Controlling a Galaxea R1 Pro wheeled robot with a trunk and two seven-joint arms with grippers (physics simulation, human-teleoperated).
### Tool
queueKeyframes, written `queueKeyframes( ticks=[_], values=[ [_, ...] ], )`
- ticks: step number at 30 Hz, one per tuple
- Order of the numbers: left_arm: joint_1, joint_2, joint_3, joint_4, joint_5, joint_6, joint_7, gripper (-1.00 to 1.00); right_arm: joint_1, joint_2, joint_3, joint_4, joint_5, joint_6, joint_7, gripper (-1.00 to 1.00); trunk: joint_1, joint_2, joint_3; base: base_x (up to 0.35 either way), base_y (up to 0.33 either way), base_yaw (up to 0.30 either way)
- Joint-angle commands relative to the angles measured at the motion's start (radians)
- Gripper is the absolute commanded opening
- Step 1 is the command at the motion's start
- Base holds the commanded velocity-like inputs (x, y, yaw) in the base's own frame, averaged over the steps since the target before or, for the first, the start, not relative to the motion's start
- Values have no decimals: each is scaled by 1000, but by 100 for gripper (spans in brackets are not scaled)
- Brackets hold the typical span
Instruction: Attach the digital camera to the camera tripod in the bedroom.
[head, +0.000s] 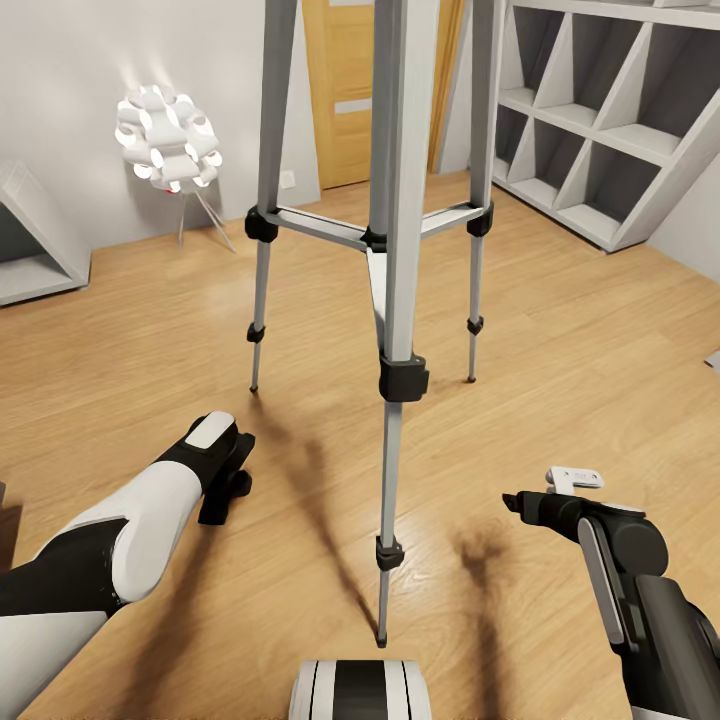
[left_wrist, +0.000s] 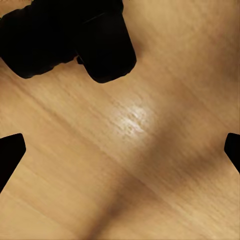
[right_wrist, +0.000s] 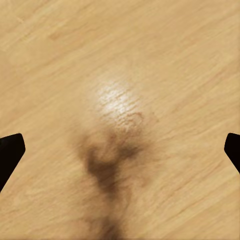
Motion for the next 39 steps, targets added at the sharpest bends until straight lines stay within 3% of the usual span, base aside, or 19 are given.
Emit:
queueKeyframes(
  ticks=[1,22,32,39],
  values=[
    [0,0,1,-2,2,5,6,100,-1,0,-1,-1,2,4,6,100,0,0,-1,0,0,0],
    [-4,0,4,-8,2,-63,3,100,3,1,1,-2,2,4,6,100,0,0,-1,0,0,0],
    [-8,6,2,-43,-4,-126,3,100,3,0,-3,-1,2,4,6,100,4,-3,-39,0,0,0],
    [-10,2,3,-49,-48,-159,3,100,3,0,-4,-1,2,4,6,100,7,-4,-59,0,0,0]
  ],
)
